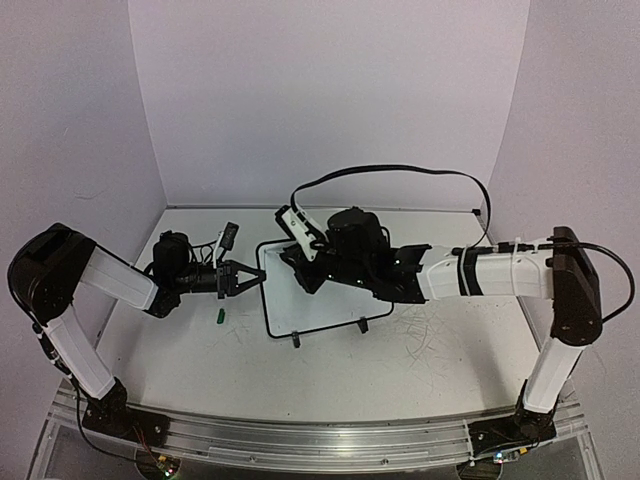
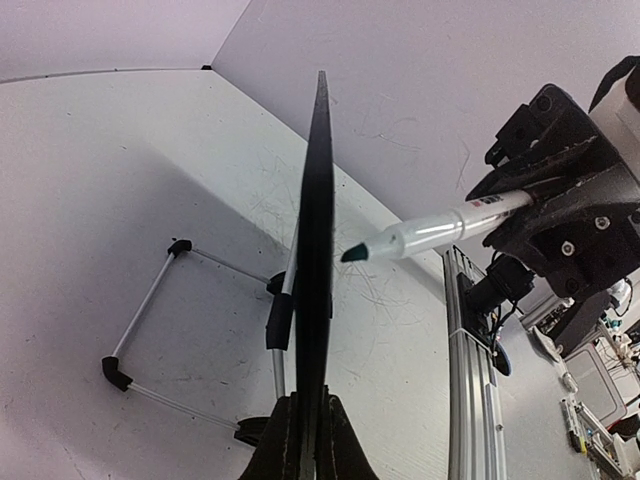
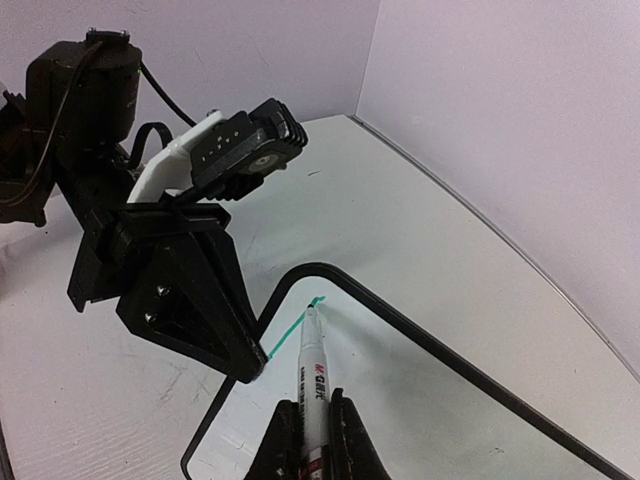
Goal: Write a sentence on the whiteboard
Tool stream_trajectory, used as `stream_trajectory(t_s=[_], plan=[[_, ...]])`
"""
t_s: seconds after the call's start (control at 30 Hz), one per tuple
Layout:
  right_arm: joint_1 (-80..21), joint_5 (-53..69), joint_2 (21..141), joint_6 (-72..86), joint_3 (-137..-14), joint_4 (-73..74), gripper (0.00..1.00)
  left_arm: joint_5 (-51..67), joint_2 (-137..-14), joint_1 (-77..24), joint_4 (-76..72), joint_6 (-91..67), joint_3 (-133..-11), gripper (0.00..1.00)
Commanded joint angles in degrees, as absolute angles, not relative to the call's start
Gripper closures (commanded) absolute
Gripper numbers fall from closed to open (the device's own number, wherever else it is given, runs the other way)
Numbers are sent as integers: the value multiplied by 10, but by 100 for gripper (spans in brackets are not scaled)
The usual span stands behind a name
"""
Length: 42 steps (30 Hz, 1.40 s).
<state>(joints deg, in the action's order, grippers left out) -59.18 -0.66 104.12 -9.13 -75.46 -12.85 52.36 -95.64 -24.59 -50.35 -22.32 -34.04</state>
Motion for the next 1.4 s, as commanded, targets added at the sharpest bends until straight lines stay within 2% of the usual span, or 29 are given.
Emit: stream_trajectory(t_s=[0.0, 1.37], plan=[[-592, -12, 1053, -88, -780, -149, 100, 534, -934, -246, -521, -210, -341, 100], [-592, -83, 1027, -78, -735, -158, 100, 533, -932, -246, -518, -207, -340, 100]])
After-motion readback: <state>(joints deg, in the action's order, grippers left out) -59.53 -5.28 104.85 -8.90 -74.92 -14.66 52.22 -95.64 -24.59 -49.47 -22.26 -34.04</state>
